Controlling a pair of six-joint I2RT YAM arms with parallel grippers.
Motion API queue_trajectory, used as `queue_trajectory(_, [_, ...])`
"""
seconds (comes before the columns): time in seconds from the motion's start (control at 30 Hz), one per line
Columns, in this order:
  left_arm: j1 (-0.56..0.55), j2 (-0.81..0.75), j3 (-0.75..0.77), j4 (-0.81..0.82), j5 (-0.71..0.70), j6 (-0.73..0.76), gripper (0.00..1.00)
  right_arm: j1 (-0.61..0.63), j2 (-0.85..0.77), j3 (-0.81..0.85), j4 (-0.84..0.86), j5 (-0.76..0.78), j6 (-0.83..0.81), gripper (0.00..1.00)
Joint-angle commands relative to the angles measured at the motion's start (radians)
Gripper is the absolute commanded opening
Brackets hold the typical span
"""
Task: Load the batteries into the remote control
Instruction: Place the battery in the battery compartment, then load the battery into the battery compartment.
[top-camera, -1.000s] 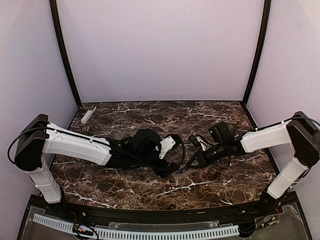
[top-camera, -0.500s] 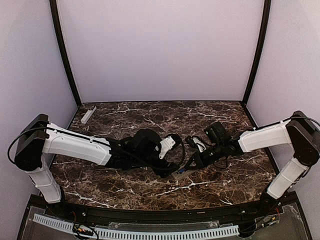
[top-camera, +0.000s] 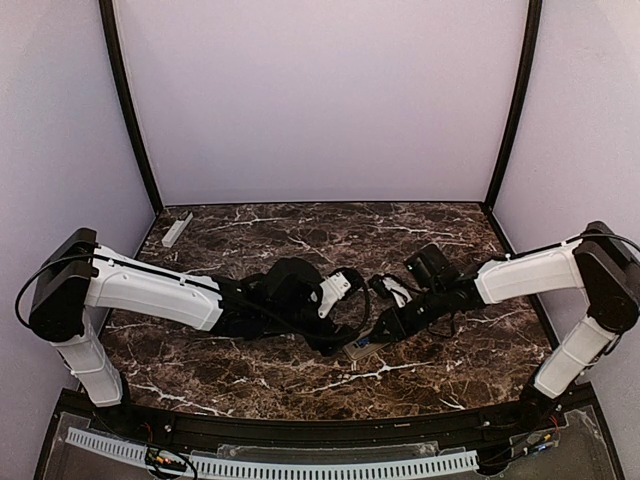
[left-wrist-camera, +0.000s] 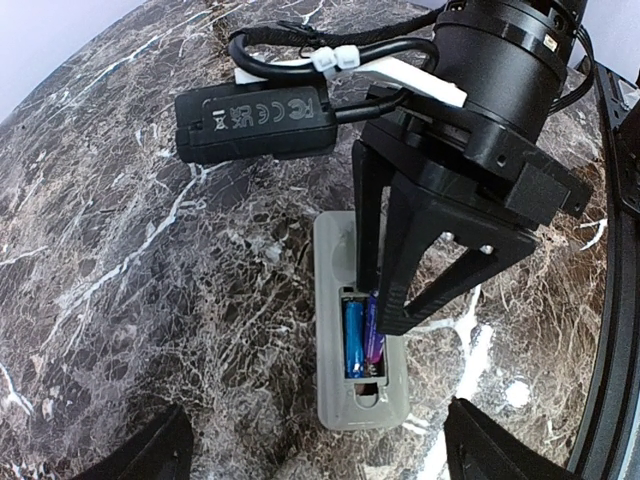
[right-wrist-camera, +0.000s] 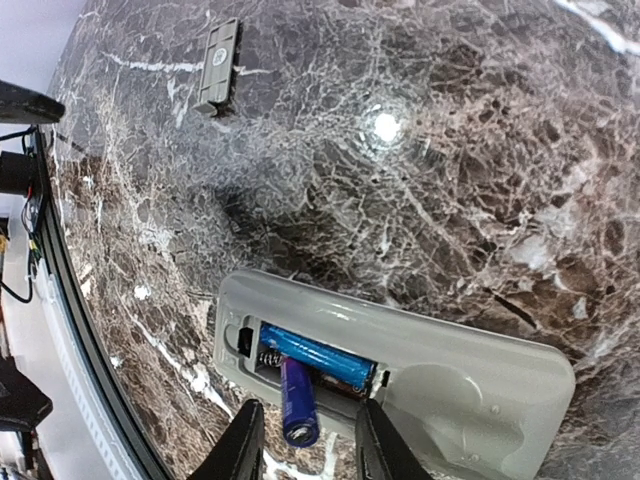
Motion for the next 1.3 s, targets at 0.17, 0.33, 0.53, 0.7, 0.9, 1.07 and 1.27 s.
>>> queue_trajectory(0.17, [0.004,-0.012,-0.015,-0.007,0.000,-0.004,0.88,0.003,-0.083,0.058,-0.102,0.080,-0.011,0.35])
queue_trajectory(0.33, [0.004,0.002,-0.030,0.005,-0.002,-0.001,0.88,-0.005,-0.124,0.079,-0.128,0.094,-0.018,0.31])
queue_trajectory(0.53, [0.004,0.039,-0.047,0.026,0.024,0.017,0.86,-0.005,-0.098,0.087,-0.139,0.029,-0.030,0.21])
queue_trajectory(0.7, [0.003,0.057,-0.052,0.046,0.030,0.029,0.87,-0.004,-0.072,0.068,-0.119,0.035,-0.025,0.18])
queue_trajectory(0.9, [0.003,0.086,-0.047,0.055,0.045,0.033,0.86,0.002,-0.035,0.055,-0.097,0.025,-0.029,0.14])
queue_trajectory(1.07, [-0.001,0.116,-0.022,0.054,0.056,0.035,0.86,0.004,-0.025,0.053,-0.093,0.028,-0.034,0.11])
queue_trajectory(1.27, [-0.010,0.149,0.003,0.045,0.057,0.061,0.86,0.005,-0.033,0.050,-0.103,0.049,-0.031,0.12])
